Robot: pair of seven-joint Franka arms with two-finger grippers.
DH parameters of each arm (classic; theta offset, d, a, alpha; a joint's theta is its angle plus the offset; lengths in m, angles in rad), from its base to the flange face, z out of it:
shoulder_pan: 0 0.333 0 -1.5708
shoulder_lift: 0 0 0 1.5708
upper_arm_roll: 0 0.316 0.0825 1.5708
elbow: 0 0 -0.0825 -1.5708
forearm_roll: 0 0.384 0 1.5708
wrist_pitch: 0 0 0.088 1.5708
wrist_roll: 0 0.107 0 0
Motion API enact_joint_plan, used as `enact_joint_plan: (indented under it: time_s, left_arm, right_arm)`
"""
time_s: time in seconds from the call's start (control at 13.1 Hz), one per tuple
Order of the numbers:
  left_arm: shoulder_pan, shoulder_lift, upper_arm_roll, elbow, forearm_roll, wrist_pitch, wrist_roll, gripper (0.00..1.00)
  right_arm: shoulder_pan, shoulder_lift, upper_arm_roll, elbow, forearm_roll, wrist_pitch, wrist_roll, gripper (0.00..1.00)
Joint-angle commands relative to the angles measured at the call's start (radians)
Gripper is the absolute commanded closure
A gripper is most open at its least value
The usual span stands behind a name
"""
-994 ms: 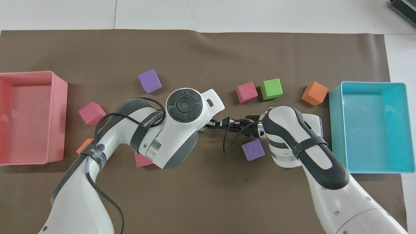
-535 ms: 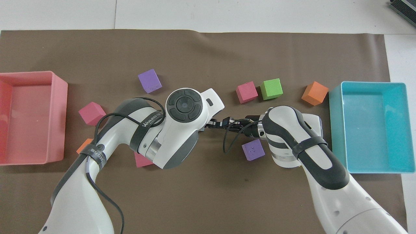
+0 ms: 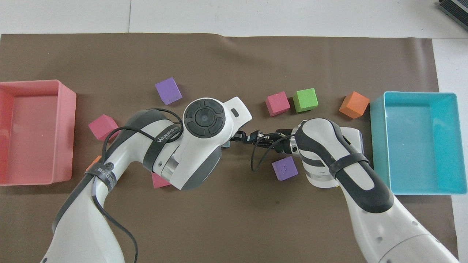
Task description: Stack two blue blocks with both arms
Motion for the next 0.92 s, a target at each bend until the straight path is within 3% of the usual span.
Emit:
enact_joint_plan:
  time_s: [0.0, 0.31, 0.38, 0.46, 0.54, 0.61, 0.84]
  left_arm:
    - [0.018, -0.103, 0.006, -0.035, 0.014, -0.046, -0.003, 0.00]
    - [0.119, -0.281, 0.003, -0.122, 0.014, -0.174, 0.163, 0.00]
    - [0.130, -0.319, 0.006, -0.161, 0.014, -0.181, 0.200, 0.00]
    - [0.153, -0.351, 0.008, -0.187, 0.014, -0.200, 0.224, 0.00]
    - [0.188, -0.371, 0.008, -0.195, 0.014, -0.232, 0.258, 0.00]
    - [0.216, -0.381, 0.011, -0.186, 0.014, -0.282, 0.307, 0.00]
    - [0.341, -0.372, 0.015, -0.117, 0.015, -0.343, 0.333, 0.00]
  right_arm:
    - [-0.007, -0.029, 0.000, -0.003, 0.002, 0.026, -0.031, 1.00]
    - [-0.044, -0.079, -0.006, 0.006, -0.240, 0.024, 0.091, 0.98]
    - [-0.058, -0.092, -0.006, 0.011, -0.303, 0.024, 0.145, 0.76]
    - [-0.072, -0.111, -0.004, 0.020, -0.370, 0.015, 0.192, 0.45]
    - [-0.087, -0.132, -0.004, 0.022, -0.444, 0.012, 0.235, 0.05]
    - [-0.096, -0.158, -0.006, 0.022, -0.519, 0.010, 0.274, 0.00]
    - [-0.147, -0.201, -0.006, 0.058, -0.775, -0.057, 0.409, 0.00]
